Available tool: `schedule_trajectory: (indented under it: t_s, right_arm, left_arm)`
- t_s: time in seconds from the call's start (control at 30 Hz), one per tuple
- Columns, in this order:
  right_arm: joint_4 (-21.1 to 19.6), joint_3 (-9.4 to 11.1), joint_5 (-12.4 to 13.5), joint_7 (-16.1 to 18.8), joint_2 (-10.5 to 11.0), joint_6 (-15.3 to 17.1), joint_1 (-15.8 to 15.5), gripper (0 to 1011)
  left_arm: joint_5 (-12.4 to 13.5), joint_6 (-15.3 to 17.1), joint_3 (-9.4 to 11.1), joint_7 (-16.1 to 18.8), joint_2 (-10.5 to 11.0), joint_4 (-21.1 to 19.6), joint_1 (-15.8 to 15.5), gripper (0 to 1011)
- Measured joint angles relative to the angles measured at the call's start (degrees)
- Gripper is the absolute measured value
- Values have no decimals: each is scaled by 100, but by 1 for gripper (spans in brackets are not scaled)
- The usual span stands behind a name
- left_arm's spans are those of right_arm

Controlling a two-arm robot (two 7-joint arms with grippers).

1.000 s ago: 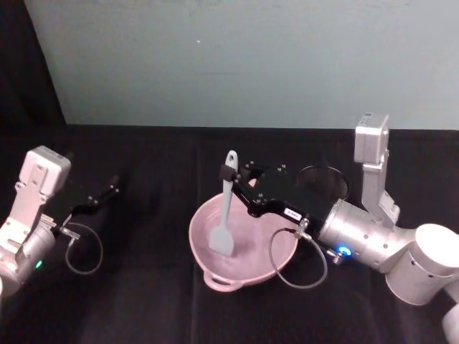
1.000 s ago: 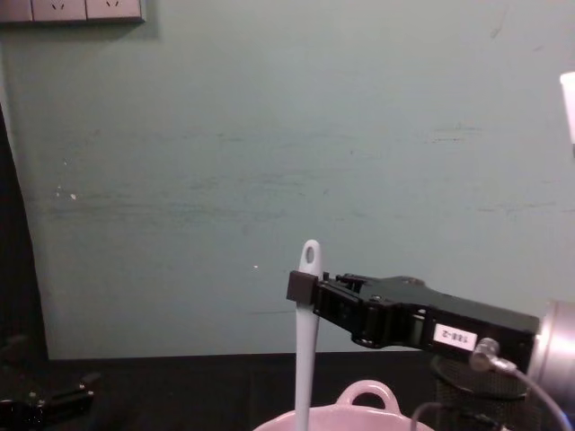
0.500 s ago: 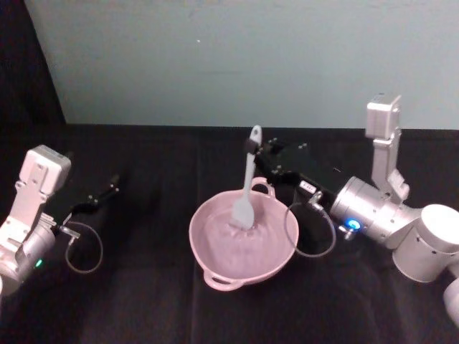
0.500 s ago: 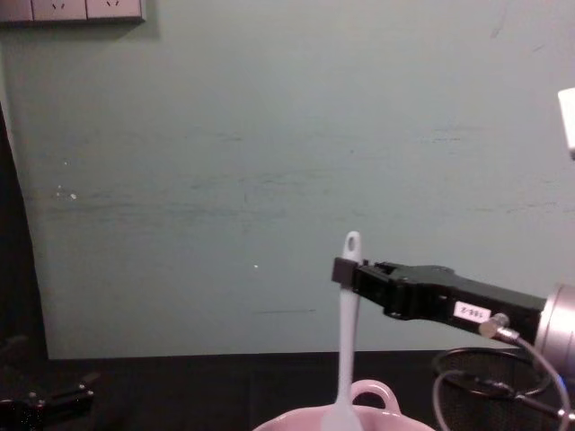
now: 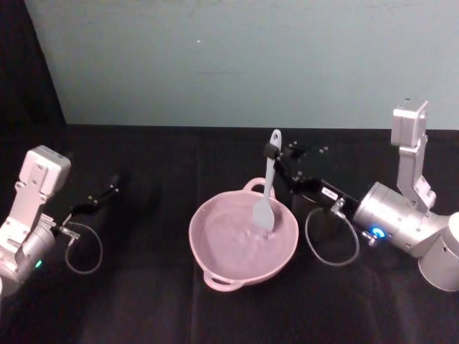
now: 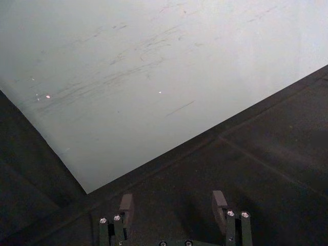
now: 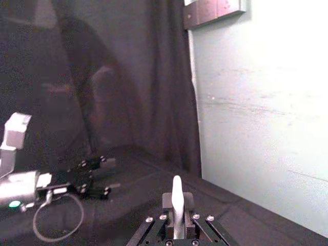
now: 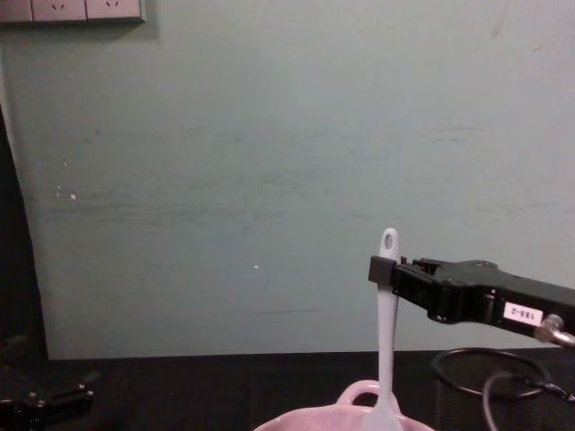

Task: Use the one hand to pick up the spoon and stir the clear water in the bowl.

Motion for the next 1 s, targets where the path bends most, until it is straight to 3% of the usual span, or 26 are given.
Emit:
schedule_trajectory:
  t_s: [0.27,0.5,0.73,1.0]
  right_arm:
    - [-597,-165,-139,184,317,156,-259,114]
    - [-905,-370,-110,351,406,275,-354,113]
    - [-922,-524,-38,384,293,278,-325,113]
    - [-456,-594,76,316,-21,243,-121,114]
  left_arm:
    - [0,0,0,0,0,0,0,1005]
    - [0,0,0,0,0,0,0,1005]
    - [0,0,0,0,0,0,0,1005]
    - [0,0,0,0,0,0,0,1005]
